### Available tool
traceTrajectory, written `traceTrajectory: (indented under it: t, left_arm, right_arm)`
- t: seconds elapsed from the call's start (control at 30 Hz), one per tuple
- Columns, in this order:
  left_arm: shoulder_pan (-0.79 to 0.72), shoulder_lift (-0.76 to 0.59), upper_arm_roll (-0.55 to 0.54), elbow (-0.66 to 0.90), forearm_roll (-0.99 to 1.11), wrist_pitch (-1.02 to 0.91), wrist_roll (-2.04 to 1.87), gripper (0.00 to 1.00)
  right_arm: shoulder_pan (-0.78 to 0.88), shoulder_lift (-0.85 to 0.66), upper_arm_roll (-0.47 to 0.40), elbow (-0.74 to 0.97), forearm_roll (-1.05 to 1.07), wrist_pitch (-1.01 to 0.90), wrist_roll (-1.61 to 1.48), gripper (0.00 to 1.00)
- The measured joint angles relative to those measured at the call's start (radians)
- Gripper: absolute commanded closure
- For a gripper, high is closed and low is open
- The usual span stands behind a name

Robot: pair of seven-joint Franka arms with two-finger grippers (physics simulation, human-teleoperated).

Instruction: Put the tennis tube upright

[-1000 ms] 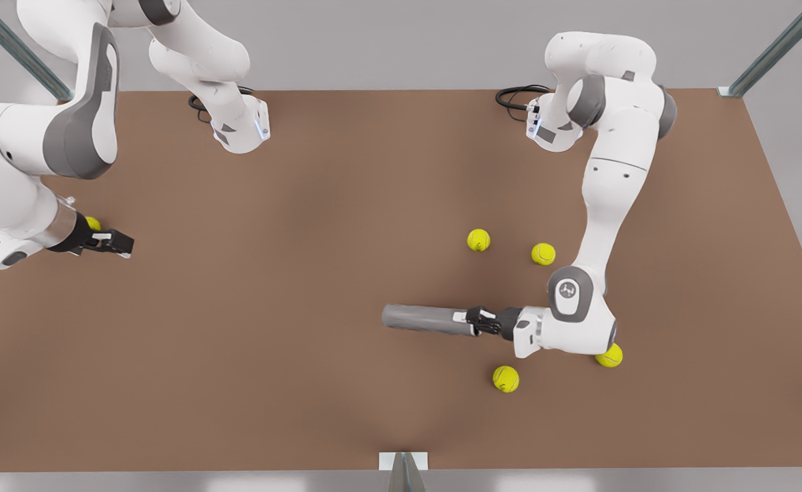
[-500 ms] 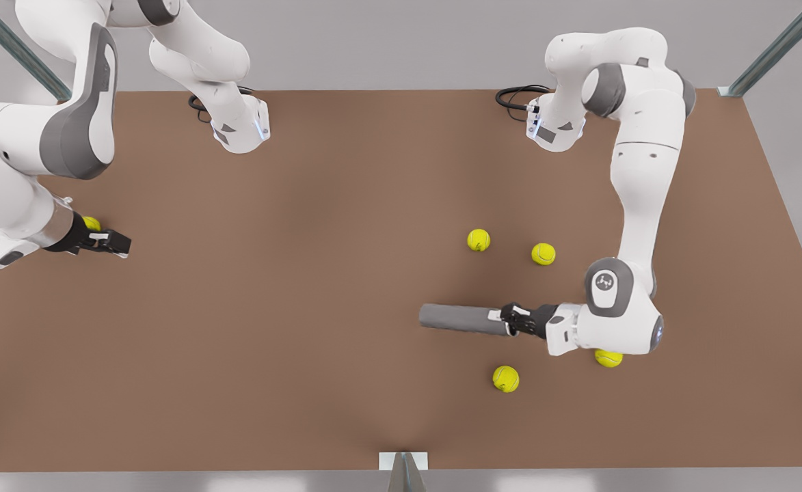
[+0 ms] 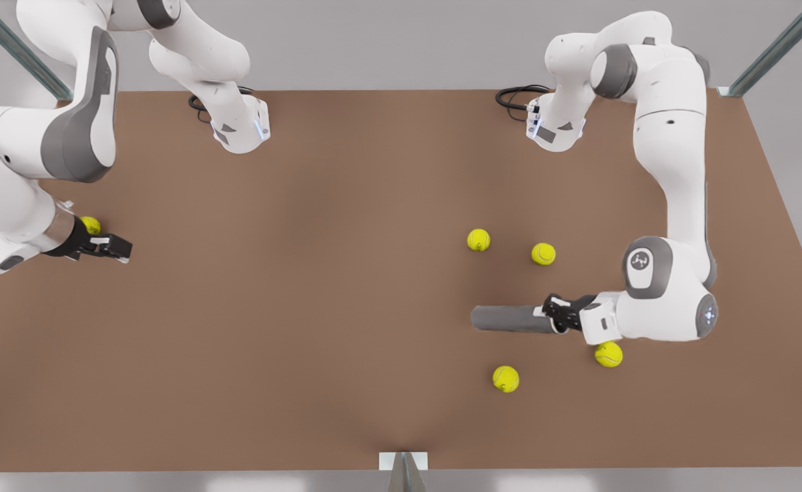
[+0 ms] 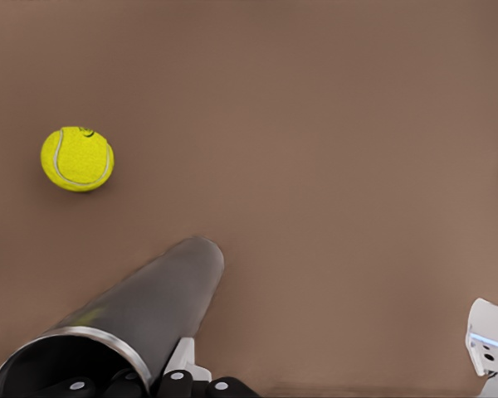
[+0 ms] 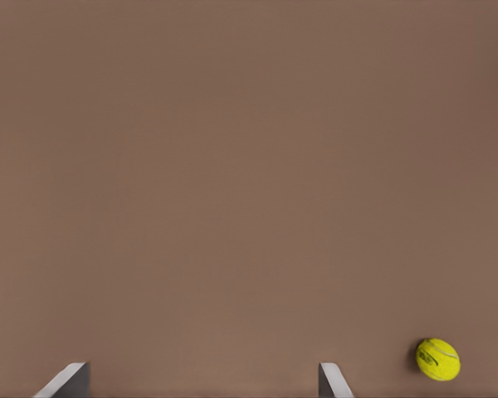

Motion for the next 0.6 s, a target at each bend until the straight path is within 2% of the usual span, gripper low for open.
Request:
traceTrajectory:
  t: [0.6]
  left_arm:
    - [-0.007, -0.091, -0.003, -0.001, 0.424, -0.008, -0.245, 0.79]
  right_arm:
    - [0.002, 0.0, 0.001, 0.0, 0.003, 0.0, 0.005, 0.0]
